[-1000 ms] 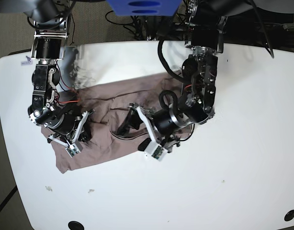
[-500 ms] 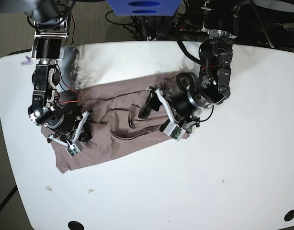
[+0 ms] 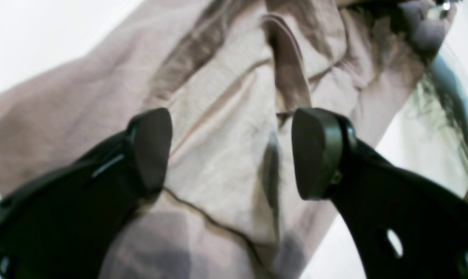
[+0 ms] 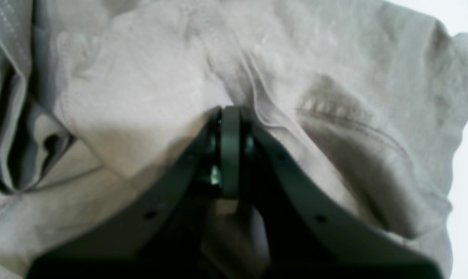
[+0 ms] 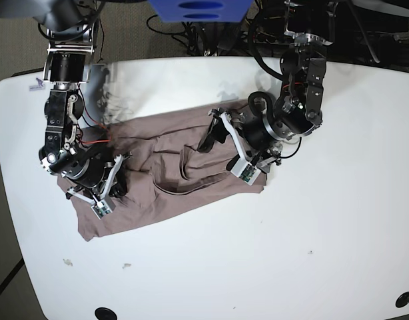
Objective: Fold the T-shirt properly
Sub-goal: 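Lower the folded end onto the strip middle with the left gripper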
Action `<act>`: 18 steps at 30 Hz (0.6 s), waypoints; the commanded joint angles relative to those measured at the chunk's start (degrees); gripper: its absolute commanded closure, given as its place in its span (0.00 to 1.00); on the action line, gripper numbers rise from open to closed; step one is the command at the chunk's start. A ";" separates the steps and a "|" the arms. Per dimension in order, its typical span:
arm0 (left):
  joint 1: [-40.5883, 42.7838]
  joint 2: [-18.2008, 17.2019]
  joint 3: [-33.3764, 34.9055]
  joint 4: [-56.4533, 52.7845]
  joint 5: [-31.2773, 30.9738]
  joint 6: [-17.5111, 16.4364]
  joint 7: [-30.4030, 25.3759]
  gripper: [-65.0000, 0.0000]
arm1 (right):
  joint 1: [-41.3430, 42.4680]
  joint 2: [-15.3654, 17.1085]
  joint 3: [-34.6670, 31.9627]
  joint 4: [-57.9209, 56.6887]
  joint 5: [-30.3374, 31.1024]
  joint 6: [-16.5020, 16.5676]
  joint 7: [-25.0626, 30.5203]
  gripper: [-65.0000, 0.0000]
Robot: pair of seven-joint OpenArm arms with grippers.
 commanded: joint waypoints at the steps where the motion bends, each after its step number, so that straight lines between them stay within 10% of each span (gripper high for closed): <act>1: -0.71 -0.77 -0.08 2.43 -0.73 -0.17 -1.18 0.29 | -1.39 -0.14 -2.04 -1.11 -3.92 1.24 -7.62 1.00; 18: -0.71 -2.17 -5.62 6.47 -0.55 -0.17 1.37 0.29 | -1.39 -0.14 -2.92 -1.11 -3.92 1.24 -7.53 1.00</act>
